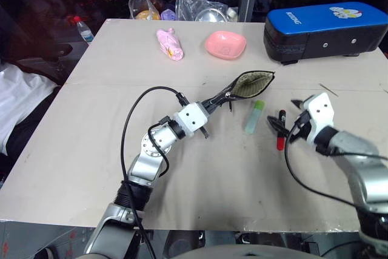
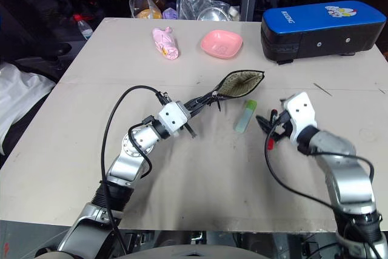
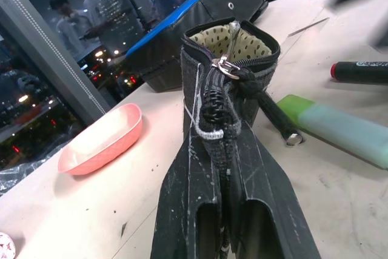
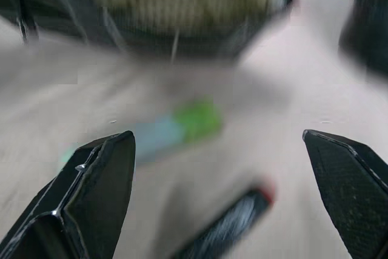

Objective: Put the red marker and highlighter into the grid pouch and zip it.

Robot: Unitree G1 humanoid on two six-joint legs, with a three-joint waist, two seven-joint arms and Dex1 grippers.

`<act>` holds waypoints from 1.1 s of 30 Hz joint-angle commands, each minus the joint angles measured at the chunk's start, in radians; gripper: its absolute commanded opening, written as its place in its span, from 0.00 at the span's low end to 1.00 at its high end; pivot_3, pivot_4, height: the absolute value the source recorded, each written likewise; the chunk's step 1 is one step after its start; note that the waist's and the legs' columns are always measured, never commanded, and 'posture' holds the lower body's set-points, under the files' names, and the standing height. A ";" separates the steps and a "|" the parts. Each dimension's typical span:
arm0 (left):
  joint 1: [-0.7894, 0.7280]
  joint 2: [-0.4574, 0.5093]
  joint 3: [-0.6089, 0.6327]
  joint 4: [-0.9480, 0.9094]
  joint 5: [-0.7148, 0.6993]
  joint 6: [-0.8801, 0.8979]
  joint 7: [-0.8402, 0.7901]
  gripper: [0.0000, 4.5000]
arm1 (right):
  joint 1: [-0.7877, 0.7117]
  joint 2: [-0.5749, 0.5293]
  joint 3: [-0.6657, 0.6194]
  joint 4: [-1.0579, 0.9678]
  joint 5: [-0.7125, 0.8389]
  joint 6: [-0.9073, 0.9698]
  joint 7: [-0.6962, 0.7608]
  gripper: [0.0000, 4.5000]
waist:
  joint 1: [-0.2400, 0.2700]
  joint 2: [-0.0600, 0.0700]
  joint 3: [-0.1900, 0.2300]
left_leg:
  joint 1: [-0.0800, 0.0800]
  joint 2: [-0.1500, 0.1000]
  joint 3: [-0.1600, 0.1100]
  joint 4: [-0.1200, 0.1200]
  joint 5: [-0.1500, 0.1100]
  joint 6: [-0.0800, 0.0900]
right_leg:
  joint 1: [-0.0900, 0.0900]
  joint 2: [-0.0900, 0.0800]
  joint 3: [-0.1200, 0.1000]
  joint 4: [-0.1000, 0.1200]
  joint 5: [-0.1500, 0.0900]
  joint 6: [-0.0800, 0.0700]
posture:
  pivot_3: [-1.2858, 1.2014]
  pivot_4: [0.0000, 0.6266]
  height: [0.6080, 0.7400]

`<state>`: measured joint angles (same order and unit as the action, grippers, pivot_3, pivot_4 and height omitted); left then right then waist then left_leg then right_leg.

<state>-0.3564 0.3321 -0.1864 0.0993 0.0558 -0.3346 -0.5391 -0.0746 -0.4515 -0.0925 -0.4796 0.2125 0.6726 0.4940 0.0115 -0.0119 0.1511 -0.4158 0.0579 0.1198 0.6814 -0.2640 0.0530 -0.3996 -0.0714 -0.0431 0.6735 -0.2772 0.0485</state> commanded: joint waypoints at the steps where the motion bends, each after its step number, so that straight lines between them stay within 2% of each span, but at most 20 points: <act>1: -0.012 -0.007 0.007 -0.025 -0.007 -0.011 0.007 0.00 | 0.054 0.058 0.020 -0.069 -0.022 0.061 -0.109 1.00 | -0.001 0.000 0.000 | 0.000 0.000 0.000 0.000 0.000 0.000 | 0.000 0.000 0.000 0.000 0.000 0.000 | 0.52 0.24 1.00; 7: -0.010 -0.008 0.005 -0.026 -0.006 -0.011 0.003 0.00 | 0.078 0.157 0.038 -0.108 -0.054 0.212 -0.257 1.00 | 0.000 0.000 0.000 | 0.000 0.000 0.000 0.000 0.000 0.000 | 0.000 0.000 0.001 0.000 0.000 0.000 | 0.52 0.24 1.00; 12: -0.013 -0.003 0.008 -0.021 -0.008 -0.011 -0.002 0.00 | 0.066 0.188 0.010 -0.136 -0.038 0.300 -0.290 0.50 | 0.002 -0.001 0.000 | 0.000 -0.001 -0.001 0.000 0.000 0.000 | 0.000 0.000 0.000 0.000 0.000 0.000 | 0.52 0.24 1.00; 14: -0.017 0.000 0.010 -0.016 -0.008 -0.012 -0.004 0.00 | 0.041 0.200 -0.021 -0.138 -0.034 0.332 -0.309 0.22 | 0.002 -0.001 -0.001 | 0.000 -0.001 -0.001 0.000 0.000 0.000 | 0.000 0.000 0.000 0.000 0.000 0.000 | 0.52 0.24 1.00; 16: -0.021 0.002 0.011 -0.012 -0.007 -0.011 -0.004 0.00 | 0.008 0.216 -0.059 -0.139 -0.028 0.365 -0.332 0.07 | 0.002 -0.001 -0.001 | 0.000 -0.001 -0.001 0.001 0.000 0.000 | 0.000 0.000 0.000 0.000 0.000 0.000 | 0.52 0.24 1.00; 21: -0.022 -0.005 0.008 -0.015 -0.008 -0.005 -0.001 0.00 | -0.086 0.218 -0.147 -0.135 -0.031 0.406 -0.375 0.07 | 0.000 -0.001 -0.001 | 0.000 -0.001 -0.001 0.000 0.000 0.000 | 0.000 0.000 0.000 0.000 0.000 0.000 | 0.52 0.24 1.00; 25: -0.017 -0.014 0.003 -0.015 -0.009 -0.004 0.000 0.00 | -0.145 0.101 -0.158 -0.105 -0.032 0.345 -0.308 0.07 | 0.000 0.000 0.000 | 0.000 -0.001 -0.001 0.000 0.000 0.000 | 0.000 0.000 0.000 0.000 0.000 0.000 | 0.52 0.24 1.00; 31: -0.026 -0.017 0.003 -0.006 -0.010 -0.006 -0.002 0.00 | -0.223 -0.182 -0.065 -0.004 -0.026 0.006 0.000 0.07 | -0.003 0.000 0.000 | 0.000 -0.002 0.000 0.000 0.000 0.001 | 0.000 0.001 0.001 -0.001 0.000 0.000 | 0.52 0.24 1.00; 33: -0.033 -0.017 0.005 0.002 -0.011 -0.008 -0.004 0.00 | -0.248 -0.295 -0.011 0.054 -0.055 -0.187 0.151 0.07 | -0.003 0.000 0.000 | 0.000 -0.002 -0.001 -0.001 0.000 0.001 | 0.000 0.002 0.000 -0.001 0.000 0.000 | 0.52 0.24 1.00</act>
<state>-0.3706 0.3176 -0.1893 0.1083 0.0553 -0.3331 -0.5454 -0.3012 -0.6922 -0.1345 -0.4459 0.1743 0.6406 0.5307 0.0087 -0.0122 0.1509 -0.4160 0.0558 0.1189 0.6802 -0.2644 0.0536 -0.3999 -0.0698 -0.0427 0.6721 -0.2774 0.0487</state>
